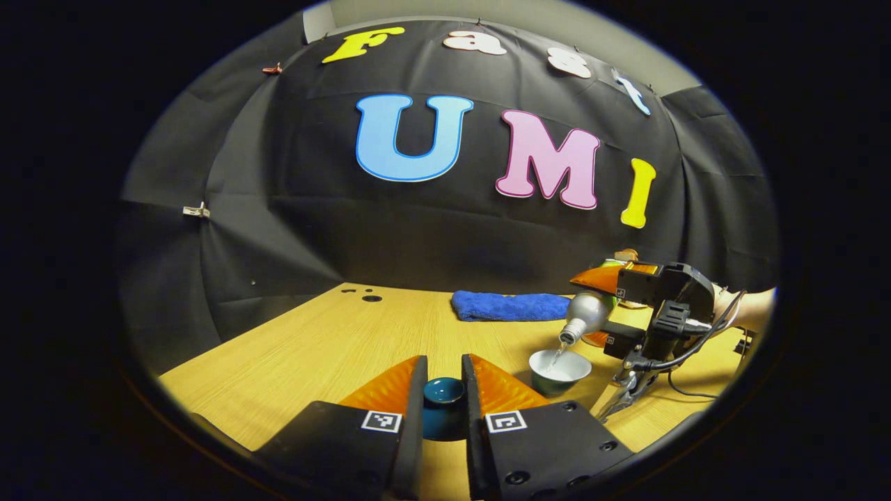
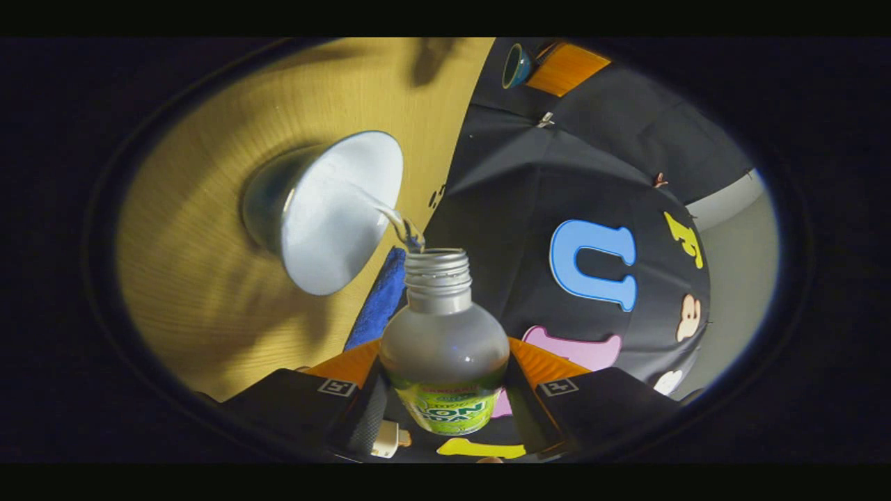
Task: Open the teacup lid with one hand, grasp the water bottle and pour water into the teacup with the other hand; after pouring, place the water bottle on the coaster and then close the teacup lid.
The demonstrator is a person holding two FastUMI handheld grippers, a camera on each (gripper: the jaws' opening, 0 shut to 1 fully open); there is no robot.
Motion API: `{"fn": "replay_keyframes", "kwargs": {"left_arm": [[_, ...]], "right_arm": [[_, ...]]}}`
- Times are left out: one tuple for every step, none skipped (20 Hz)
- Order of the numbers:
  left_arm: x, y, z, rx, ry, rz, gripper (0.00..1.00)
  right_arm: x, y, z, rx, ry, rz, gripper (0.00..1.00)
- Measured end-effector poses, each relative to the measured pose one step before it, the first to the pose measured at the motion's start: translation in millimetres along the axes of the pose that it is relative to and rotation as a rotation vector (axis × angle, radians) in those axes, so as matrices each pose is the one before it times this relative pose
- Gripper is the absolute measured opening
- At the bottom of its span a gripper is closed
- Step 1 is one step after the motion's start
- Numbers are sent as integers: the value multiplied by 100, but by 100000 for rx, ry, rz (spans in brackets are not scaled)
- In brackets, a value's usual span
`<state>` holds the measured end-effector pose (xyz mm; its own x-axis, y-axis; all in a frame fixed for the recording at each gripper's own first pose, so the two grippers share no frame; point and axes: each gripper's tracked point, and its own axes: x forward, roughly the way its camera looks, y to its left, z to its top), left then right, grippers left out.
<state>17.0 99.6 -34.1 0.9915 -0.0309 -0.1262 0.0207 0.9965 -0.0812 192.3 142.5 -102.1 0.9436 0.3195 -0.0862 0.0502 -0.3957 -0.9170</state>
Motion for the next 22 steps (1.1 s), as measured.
{"fn": "replay_keyframes", "kwargs": {"left_arm": [[2, 34, 36, -141, -214, 27, 30], [53, 4, 116, -27, -115, 173, 30], [-55, 55, -46, 105, -78, 5, 30], [3, -15, 55, -2, -41, -148, 30], [-72, -185, 22, 10, 30, -407, 30], [9, -210, 84, 50, 176, -513, 30], [63, -156, -124, -2, 37, -471, 30], [-36, -31, 68, -112, 153, -167, 30], [-46, 29, -9, -48, -24, -114, 30], [29, -62, -2, 77, -5, 51, 30], [-102, -7, 11, 116, -20, 232, 30], [25, 62, 102, 57, 71, 101, 29], [28, -36, -86, 103, 89, 143, 29], [-31, -63, -5, 108, 136, -61, 30], [-8, -40, -54, 12, 17, -154, 30], [-17, -75, 65, -9, -23, -197, 30], [-37, -151, 63, 18, 42, -262, 30], [-16, -132, 25, 112, -16, -363, 30], [14, -55, 37, 147, -177, -269, 30], [-9, -56, 117, 117, -124, -183, 30], [-39, -58, -22, 122, -73, -122, 30], [-26, -48, 22, 12, -62, -10, 30]], "right_arm": [[89, -137, -108, -1071, -291, -393, 79], [-38, -163, 175, -1095, -188, -560, 79], [-95, -147, -48, -1057, -147, -572, 82], [-18, -88, -53, -839, -56, -707, 79], [-115, -141, -214, -637, 76, -630, 79], [71, -110, -8, -546, 181, -419, 79], [28, -146, -145, -424, -74, -522, 82], [-39, -205, -46, -378, 109, -481, 82], [-53, -166, -61, -340, 106, -472, 82], [-37, -188, -47, -298, -12, -432, 79], [-107, -174, 13, -216, -90, -548, 79], [-34, -61, -8, -213, -47, -368, 79], [-101, -83, -110, -601, -78, -515, 79], [-116, -205, -31, -926, -96, -628, 79], [-120, -127, -154, -797, 134, -483, 79], [-48, -97, -3, -621, 83, -368, 79], [-77, -95, -110, -691, 149, -410, 82], [28, -74, -118, -1072, 256, -497, 79], [-92, -169, -18, -1798, -138, -627, 79], [-186, -345, -21, -1614, 6, -810, 79], [-140, -156, -36, -978, -366, -554, 79], [139, -57, -2, -638, -336, -127, 79]]}}
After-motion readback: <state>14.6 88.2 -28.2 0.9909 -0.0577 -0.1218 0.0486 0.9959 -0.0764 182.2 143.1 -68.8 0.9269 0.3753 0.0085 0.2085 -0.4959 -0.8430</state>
